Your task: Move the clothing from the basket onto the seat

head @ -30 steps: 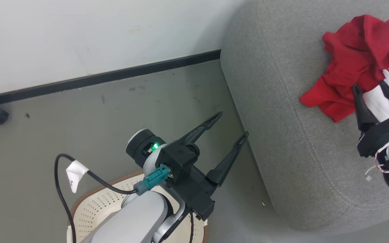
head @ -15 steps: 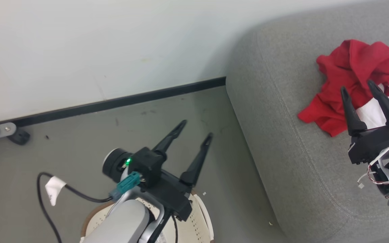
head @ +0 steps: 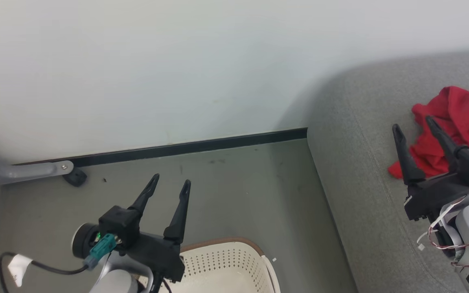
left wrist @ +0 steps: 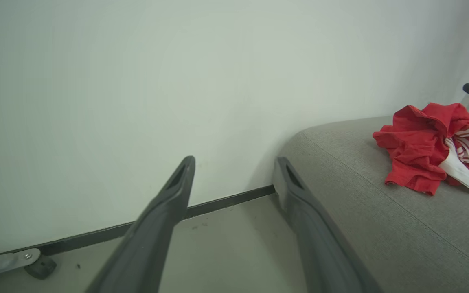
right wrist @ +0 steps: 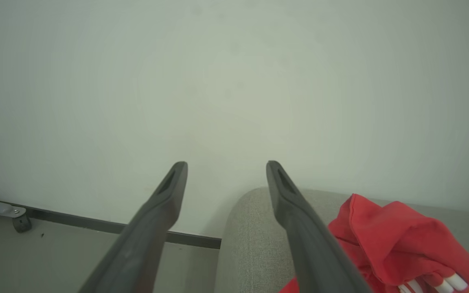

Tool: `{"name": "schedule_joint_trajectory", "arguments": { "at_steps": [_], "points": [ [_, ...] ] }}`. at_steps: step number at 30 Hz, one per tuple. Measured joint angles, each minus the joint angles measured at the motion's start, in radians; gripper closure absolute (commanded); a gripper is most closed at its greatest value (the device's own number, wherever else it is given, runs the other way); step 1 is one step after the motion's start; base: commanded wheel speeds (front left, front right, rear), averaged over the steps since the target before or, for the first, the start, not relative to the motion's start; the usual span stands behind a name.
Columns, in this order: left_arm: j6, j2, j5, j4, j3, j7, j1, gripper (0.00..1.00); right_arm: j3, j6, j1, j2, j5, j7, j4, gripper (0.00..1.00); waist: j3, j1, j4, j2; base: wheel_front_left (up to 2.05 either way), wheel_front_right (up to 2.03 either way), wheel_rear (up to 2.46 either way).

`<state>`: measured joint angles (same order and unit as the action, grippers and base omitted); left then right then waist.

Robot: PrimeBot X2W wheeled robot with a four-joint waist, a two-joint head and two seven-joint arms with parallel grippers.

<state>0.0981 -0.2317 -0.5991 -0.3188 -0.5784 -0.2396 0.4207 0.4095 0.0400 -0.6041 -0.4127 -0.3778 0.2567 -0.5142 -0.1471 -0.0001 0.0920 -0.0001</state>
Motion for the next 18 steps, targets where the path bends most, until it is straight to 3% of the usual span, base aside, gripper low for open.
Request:
{"name": "schedule_joint_trajectory", "arguments": {
  "at_steps": [8,18],
  "points": [
    [0.019,-0.052,0.001,-0.012,0.096,-0.005,-0.114,0.0,0.008,-0.035,0.086,0.037,0.016,0.0,0.09,0.0,0.059,0.0,-0.058,-0.0001,0.0,0.0,0.0],
    [0.026,-0.048,0.055,-0.019,0.241,-0.01,-0.256,0.0,0.007,-0.089,0.229,0.081,0.018,0.0,0.182,0.0,0.122,0.0,-0.098,-0.0001,0.0,0.0,0.0]
  ]
}}
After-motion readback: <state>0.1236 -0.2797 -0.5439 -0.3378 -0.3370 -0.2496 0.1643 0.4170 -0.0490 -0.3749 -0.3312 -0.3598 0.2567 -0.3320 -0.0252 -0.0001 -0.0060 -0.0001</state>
